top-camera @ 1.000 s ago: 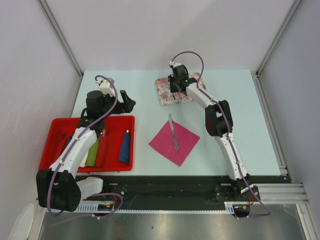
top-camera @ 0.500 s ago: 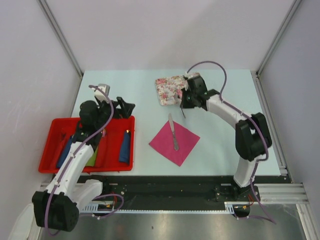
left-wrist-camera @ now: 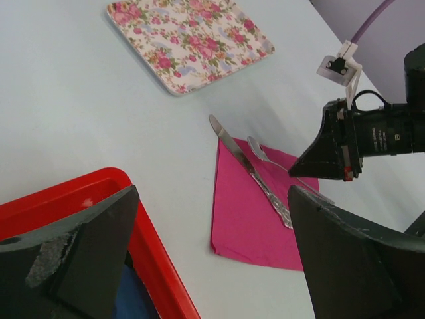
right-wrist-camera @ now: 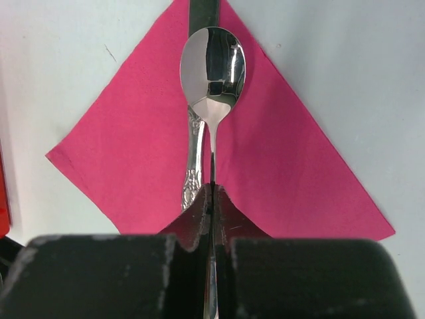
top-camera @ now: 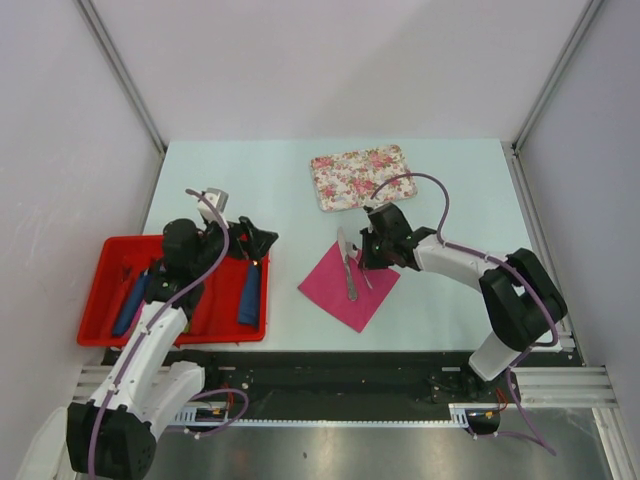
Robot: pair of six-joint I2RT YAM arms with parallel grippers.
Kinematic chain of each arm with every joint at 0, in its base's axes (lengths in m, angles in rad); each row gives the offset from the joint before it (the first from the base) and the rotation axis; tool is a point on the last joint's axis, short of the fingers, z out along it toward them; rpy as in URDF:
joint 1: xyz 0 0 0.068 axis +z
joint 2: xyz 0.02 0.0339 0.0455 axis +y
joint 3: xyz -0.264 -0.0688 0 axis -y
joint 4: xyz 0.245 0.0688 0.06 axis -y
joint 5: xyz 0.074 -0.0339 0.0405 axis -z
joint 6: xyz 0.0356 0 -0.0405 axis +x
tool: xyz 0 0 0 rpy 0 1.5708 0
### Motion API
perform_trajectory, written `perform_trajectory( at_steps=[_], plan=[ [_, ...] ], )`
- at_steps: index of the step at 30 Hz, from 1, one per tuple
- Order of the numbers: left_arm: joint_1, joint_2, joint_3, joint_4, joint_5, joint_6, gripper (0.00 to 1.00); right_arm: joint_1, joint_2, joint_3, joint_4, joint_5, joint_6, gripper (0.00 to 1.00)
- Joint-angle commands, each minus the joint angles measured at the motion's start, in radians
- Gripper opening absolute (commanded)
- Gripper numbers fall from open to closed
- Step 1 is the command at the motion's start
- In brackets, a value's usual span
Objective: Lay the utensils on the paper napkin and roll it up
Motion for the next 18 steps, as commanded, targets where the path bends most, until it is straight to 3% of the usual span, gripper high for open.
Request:
perform_trajectory(
  at_steps=[1, 18],
  plan=[
    [-0.018, -0.028, -0.015, -0.031, 0.028, 0.064, 0.99, 0.026, -0.032, -0.004, 0.134, 0.068, 0.043, 0.0],
    [-0.02, -0.033, -0.047, -0.031, -0.005, 0.082, 1.0, 0.049, 0.111, 0.033, 0.118, 0.106, 0.112, 0.0]
  ],
)
